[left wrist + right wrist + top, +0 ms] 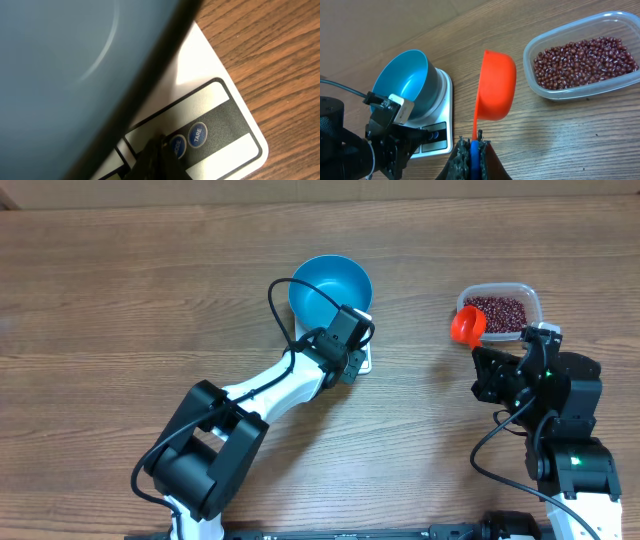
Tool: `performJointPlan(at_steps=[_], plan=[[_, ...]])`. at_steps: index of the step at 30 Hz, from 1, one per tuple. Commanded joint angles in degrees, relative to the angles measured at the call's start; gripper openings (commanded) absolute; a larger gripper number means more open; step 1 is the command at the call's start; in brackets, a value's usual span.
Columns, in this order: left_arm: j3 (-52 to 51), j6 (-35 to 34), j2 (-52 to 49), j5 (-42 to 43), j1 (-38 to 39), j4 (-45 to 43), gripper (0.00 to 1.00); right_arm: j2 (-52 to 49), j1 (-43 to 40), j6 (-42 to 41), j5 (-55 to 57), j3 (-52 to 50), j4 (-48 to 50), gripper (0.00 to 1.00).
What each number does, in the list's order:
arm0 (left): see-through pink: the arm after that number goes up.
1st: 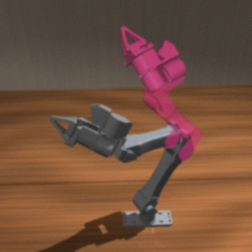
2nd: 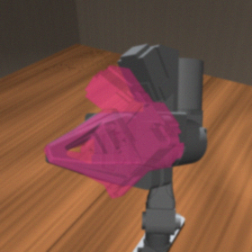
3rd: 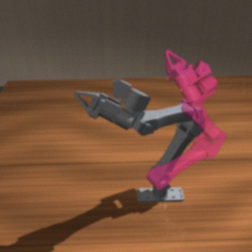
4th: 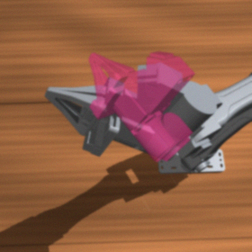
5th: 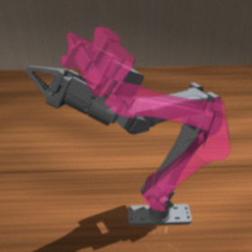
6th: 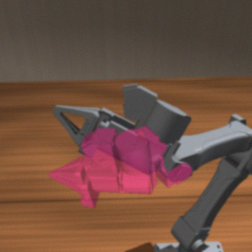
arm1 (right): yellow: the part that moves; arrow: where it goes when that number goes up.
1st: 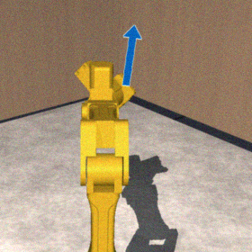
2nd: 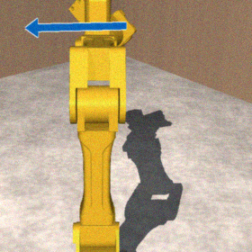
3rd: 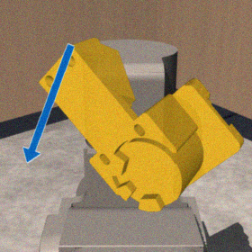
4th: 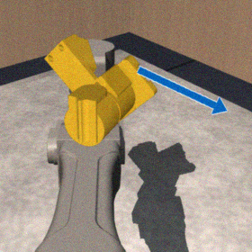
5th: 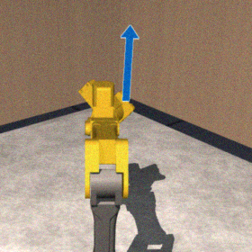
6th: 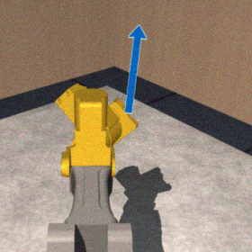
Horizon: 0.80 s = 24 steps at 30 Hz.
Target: Scoop item into bowl and weigh 150g on scale
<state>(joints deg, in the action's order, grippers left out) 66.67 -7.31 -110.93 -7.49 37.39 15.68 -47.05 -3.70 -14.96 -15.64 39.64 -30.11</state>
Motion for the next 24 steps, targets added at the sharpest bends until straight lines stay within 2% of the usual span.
performJointPlan(at_steps=[1,6,12,24], plan=[[0.02,-0.39,-3.69,0.87,-0.28,0.74,0.04,0.15,-0.22,0.46,0.59,1.70,-0.02,0.04],[0.37,-0.42,-2.78,0.90,-0.28,1.05,0.04,0.15,-0.24,0.46,0.57,1.70,-0.04,0.04],[3.19,-0.42,2.03,0.92,-0.24,5.84,0.04,0.15,-0.24,0.46,0.55,1.70,-0.42,0.04],[5.51,-0.35,21.14,-0.63,-1.66,13.11,0.04,0.15,-0.24,0.46,-2.03,1.70,-0.44,0.04]])
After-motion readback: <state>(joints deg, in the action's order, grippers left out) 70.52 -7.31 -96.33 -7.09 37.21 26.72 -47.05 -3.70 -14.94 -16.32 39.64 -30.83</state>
